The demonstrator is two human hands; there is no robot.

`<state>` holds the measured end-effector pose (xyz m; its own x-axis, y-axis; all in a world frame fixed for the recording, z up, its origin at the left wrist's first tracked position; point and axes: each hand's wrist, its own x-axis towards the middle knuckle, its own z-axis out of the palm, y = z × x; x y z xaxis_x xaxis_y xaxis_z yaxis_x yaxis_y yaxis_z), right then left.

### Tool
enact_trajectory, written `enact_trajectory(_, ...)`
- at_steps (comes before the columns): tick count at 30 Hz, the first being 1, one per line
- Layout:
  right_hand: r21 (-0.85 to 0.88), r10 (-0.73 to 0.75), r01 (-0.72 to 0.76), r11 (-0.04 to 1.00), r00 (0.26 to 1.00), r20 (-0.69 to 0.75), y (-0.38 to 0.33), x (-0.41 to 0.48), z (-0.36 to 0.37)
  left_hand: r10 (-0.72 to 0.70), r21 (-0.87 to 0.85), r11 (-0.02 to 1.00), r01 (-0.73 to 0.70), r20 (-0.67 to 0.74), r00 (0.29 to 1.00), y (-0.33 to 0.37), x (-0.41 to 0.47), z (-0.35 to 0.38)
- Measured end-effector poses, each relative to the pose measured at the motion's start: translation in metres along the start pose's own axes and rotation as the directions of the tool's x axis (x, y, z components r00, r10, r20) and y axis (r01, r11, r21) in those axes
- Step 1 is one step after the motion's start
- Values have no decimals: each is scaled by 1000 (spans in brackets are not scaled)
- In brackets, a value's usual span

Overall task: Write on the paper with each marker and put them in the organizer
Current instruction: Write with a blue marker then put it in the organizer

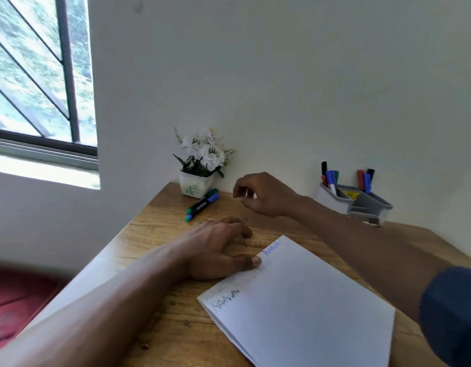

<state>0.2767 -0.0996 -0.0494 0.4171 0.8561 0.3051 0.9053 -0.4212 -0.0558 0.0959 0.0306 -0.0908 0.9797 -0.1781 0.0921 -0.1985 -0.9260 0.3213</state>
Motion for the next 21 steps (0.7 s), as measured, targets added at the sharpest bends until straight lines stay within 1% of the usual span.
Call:
enact_trajectory(2, -4, -30, 31, 1000, 998, 46, -11, 22, 10, -3, -8, 1000, 3, -15, 1000, -1, 0, 1)
enact_trajectory(5, -72, -84, 94, 993, 988, 131, -22, 45, 19, -17, -4, 1000, 17, -22, 1000, -2, 1, 3)
enact_trajectory(7, -110, -91, 115, 987, 976, 200, -25, 55, 22, -28, -2, 1000, 28, -17, 999, -2, 2, 4)
enact_trajectory(9, -146, -96, 132, 980, 968, 230, -26, 60, 21, -28, -5, 1000, 28, -22, 999, -3, 2, 5)
enact_trajectory(12, -263, -73, 156, 952, 951, 301, -30, 60, 12, -17, -12, 1000, 17, -38, 999, -3, 2, 5)
enact_trajectory(15, -389, -74, 222, 894, 930, 361, -36, 56, 1, -22, -8, 1000, 22, -22, 1000, -2, 2, 5)
enact_trajectory(17, -460, -71, 245, 853, 929, 363, -35, 51, -2, -22, -15, 1000, 22, -10, 1000, -2, 3, 5)
enact_trajectory(18, -480, -61, 234, 846, 935, 348, -32, 48, -3, -18, -21, 1000, 17, -10, 1000, -2, 3, 4)
enact_trajectory(21, -473, 0, 133, 871, 963, 271, -21, 29, -7, -6, -44, 999, 5, -26, 1000, -2, 2, 4)
